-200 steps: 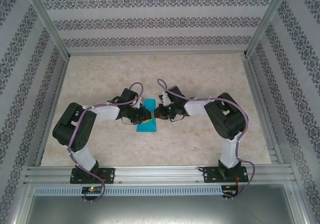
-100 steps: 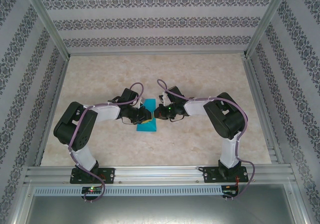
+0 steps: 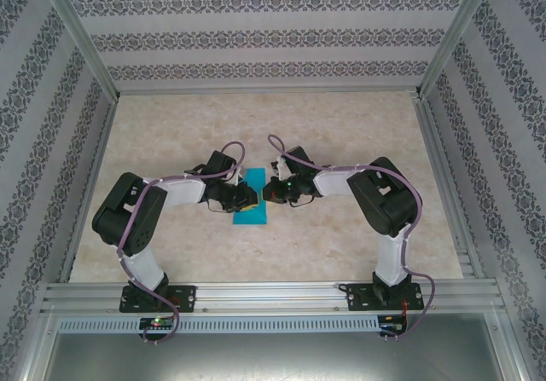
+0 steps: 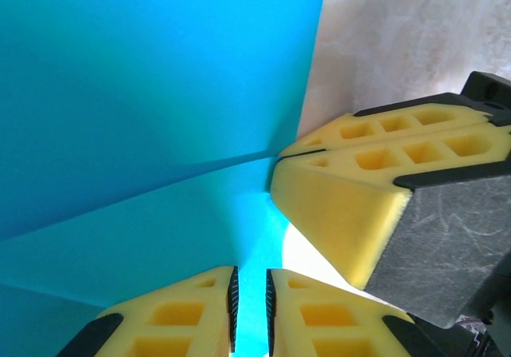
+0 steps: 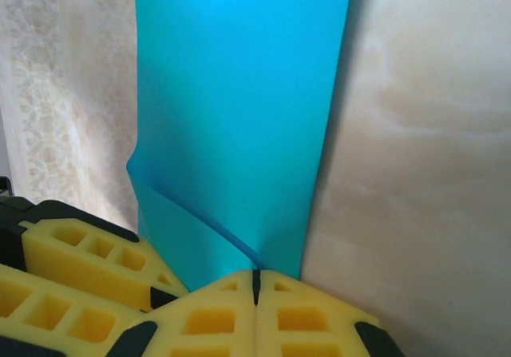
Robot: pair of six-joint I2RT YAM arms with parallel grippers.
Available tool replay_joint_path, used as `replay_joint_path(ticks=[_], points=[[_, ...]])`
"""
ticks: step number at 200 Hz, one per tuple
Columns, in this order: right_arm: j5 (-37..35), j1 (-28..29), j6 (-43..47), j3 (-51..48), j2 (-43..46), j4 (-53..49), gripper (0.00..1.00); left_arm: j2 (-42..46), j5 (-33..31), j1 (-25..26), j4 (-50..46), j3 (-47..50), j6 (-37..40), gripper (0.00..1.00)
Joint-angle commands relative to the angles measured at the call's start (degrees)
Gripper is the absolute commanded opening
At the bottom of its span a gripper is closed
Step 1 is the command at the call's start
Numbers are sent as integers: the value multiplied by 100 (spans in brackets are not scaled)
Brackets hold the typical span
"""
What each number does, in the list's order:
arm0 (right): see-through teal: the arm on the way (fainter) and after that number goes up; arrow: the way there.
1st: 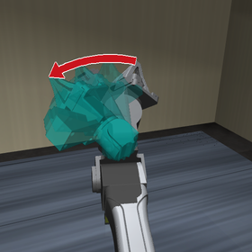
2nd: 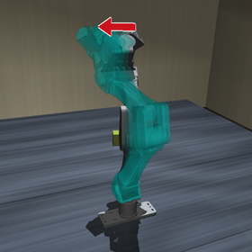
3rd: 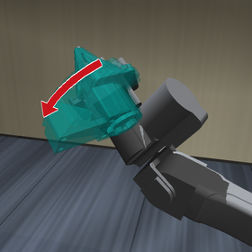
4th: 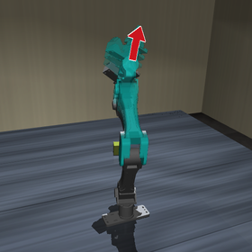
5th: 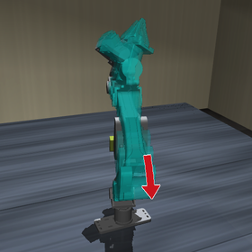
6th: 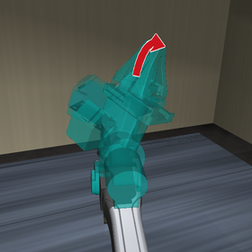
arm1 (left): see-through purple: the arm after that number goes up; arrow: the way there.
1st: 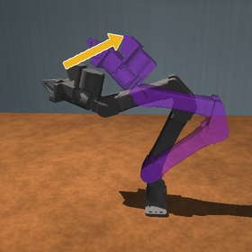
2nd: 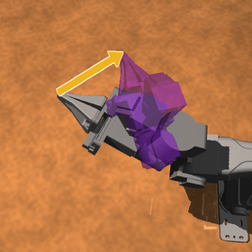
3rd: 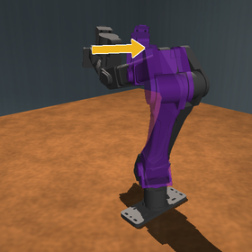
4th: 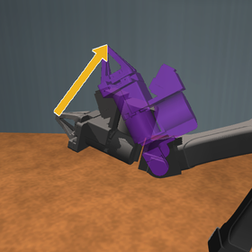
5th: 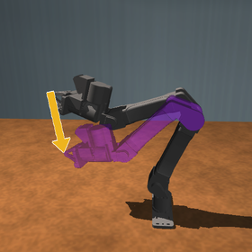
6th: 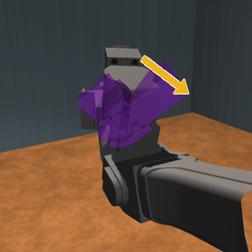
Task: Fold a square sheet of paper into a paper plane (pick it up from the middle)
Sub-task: Fold the triangle a second time at the center of the table.
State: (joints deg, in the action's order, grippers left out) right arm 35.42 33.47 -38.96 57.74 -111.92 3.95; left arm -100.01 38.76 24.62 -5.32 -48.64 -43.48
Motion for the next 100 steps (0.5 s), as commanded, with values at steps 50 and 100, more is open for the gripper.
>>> replay_joint_path(ticks=[50,100], points=[[-69,1,130,133,-122,-223,3,-124,-194,-46,-312,-112,175,20],[-97,1,152,161,-155,-271,3,-159,-242,-51,-356,-110,182,21]])
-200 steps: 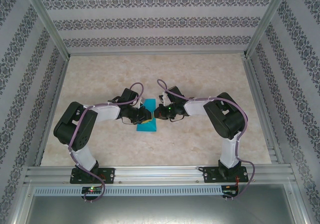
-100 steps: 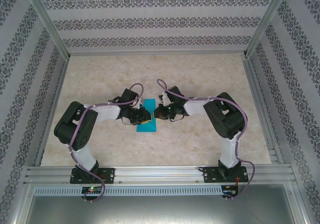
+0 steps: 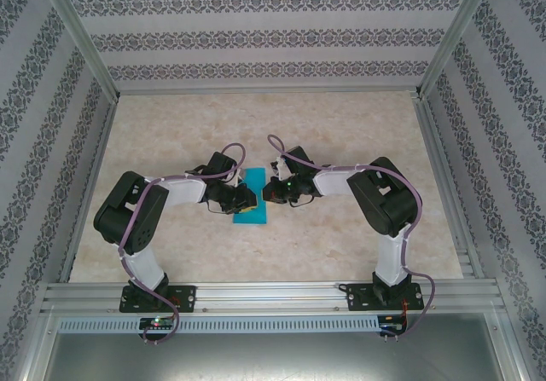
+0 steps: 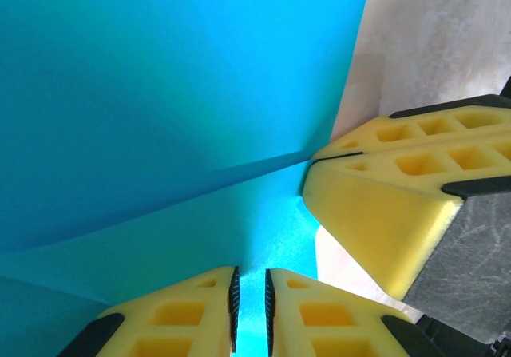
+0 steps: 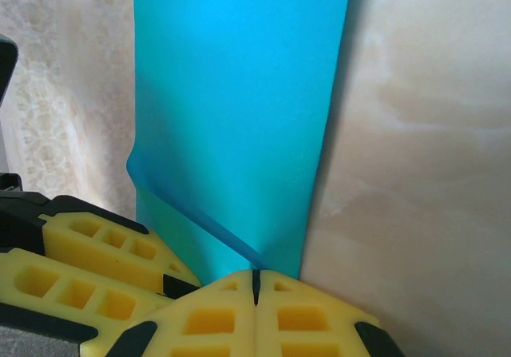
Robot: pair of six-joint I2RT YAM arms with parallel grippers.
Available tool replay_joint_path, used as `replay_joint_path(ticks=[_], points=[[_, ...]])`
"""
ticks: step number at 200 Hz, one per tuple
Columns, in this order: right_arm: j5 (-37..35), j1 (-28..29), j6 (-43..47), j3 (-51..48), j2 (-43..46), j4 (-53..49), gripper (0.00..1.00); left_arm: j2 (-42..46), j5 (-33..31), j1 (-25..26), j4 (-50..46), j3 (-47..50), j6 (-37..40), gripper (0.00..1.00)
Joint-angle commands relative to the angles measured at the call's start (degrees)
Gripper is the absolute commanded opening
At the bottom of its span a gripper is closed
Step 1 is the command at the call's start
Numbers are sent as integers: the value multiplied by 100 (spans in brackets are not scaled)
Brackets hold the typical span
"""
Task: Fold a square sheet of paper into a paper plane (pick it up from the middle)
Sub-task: Fold the triangle a second time at the center of the table.
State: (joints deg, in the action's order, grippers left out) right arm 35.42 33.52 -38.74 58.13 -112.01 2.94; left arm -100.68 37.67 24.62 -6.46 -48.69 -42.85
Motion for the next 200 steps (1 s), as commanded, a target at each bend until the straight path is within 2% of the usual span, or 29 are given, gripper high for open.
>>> replay_joint_path(ticks=[1,31,79,122,153,200], points=[[-97,-3,130,125,-146,-171,3,-96,-135,-48,-246,-106,119,21],[-94,1,130,161,-164,-210,4,-143,-180,-49,-338,-114,118,20],[-326,-95,100,95,296,-338,18,-149,-295,-51,-438,-28,63,20],[-380,-129,222,-19,579,-384,14,-142,-305,-37,-406,34,49,19],[-144,-13,233,105,400,-329,8,-139,-312,-43,-405,51,52,19],[-173,136,218,374,-10,-467,6,-137,-322,-37,-392,57,46,18]])
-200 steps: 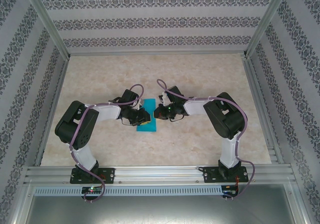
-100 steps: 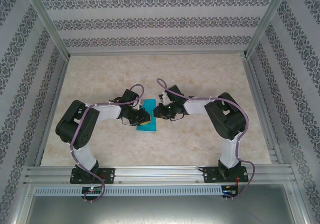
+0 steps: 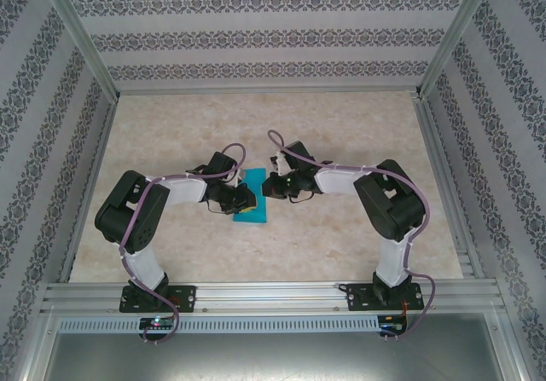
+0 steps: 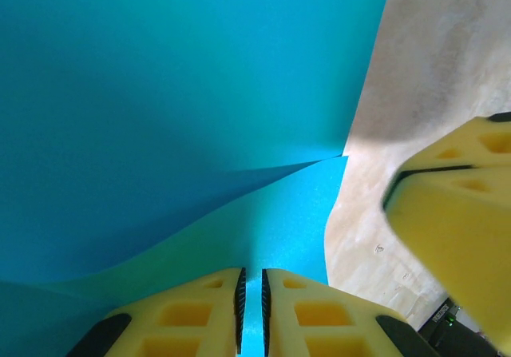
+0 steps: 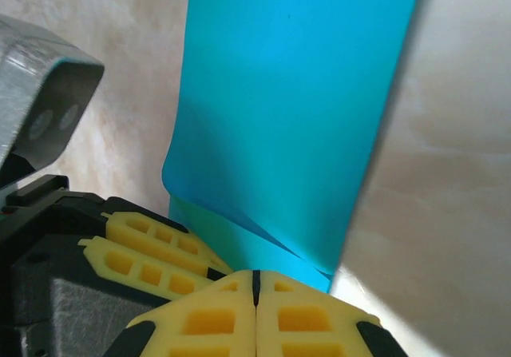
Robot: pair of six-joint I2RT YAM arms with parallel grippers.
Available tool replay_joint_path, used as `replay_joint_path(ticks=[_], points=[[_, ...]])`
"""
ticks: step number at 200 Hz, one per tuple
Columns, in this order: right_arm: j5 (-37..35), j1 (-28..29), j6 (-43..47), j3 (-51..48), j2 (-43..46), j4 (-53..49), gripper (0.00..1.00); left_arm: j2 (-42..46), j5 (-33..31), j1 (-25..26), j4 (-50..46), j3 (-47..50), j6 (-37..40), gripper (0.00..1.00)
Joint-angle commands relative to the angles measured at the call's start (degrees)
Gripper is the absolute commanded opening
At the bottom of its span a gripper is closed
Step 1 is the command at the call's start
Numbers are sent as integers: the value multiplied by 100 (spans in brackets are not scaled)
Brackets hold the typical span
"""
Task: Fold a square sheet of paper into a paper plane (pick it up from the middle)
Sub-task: Fold the triangle a second time at the center of the table.
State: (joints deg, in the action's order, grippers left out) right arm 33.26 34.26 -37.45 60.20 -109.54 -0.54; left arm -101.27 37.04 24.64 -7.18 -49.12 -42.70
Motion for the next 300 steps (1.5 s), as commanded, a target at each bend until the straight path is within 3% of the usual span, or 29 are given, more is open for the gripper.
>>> replay_joint_path(ticks=[1,67,94,117,192,230,300], points=[[37,62,89,176,-263,-121,6,-77,-258,-39,-319,98,32,18],[-532,70,466,246,-480,-941,3,278,-118,-43,-264,-124,83,18],[-654,79,624,226,-498,-1160,2,529,-416,-54,-363,-299,105,18],[-671,96,686,237,-529,-1232,2,389,-635,-53,-501,-397,118,16],[-715,160,713,275,-579,-1277,2,-63,-493,-48,-439,-428,77,14],[-783,169,814,358,-672,-1530,2,-149,-810,-71,-592,-221,77,13],[-1667,186,1631,344,-592,-2526,0,-58,-1212,-432,-705,60,-297,15]])
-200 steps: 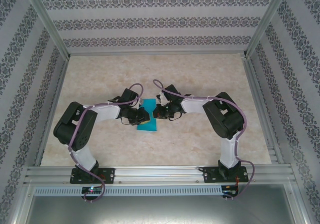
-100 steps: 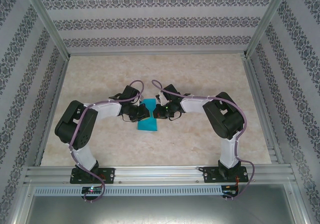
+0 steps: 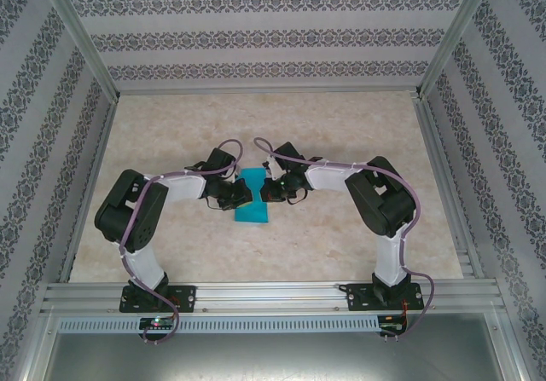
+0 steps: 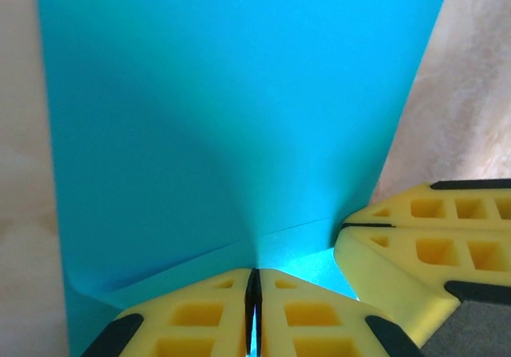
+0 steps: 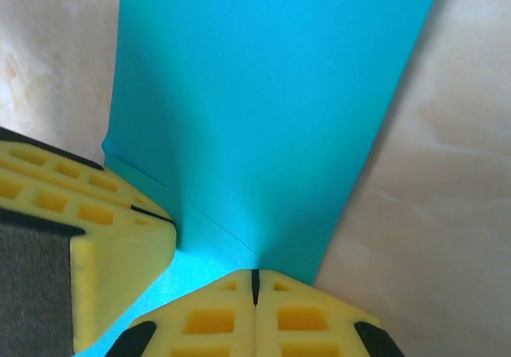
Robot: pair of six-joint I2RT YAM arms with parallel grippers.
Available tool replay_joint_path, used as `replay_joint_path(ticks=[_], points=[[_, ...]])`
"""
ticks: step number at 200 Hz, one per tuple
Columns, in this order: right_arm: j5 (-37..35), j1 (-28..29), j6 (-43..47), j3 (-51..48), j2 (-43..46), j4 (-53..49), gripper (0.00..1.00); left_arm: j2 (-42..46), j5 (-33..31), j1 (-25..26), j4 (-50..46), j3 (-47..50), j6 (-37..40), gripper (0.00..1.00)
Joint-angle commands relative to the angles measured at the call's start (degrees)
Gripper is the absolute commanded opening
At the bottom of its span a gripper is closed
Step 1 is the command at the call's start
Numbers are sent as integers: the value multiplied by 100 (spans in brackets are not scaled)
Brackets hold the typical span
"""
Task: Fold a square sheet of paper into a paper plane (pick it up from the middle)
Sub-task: Fold the triangle a second time at the center of the table.
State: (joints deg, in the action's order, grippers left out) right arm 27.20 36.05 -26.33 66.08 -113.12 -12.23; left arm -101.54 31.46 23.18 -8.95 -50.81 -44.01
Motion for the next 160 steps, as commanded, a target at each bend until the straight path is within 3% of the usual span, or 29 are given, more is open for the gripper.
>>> replay_joint_path(ticks=[1,53,89,124,160], points=[[-1078,7,529,-245,-235,-1368,0,-28,-652,-295,-533,229,-163,15],[-1324,-4,835,-280,-263,-1607,0,152,-644,-831,-564,409,8,15],[-1223,1,787,-289,-163,-1549,0,478,-283,-1030,-595,199,330,15],[-1032,7,718,-308,-32,-1376,0,911,209,-840,-361,51,418,13],[-649,14,612,-246,53,-1112,0,627,365,-226,65,34,248,9]])
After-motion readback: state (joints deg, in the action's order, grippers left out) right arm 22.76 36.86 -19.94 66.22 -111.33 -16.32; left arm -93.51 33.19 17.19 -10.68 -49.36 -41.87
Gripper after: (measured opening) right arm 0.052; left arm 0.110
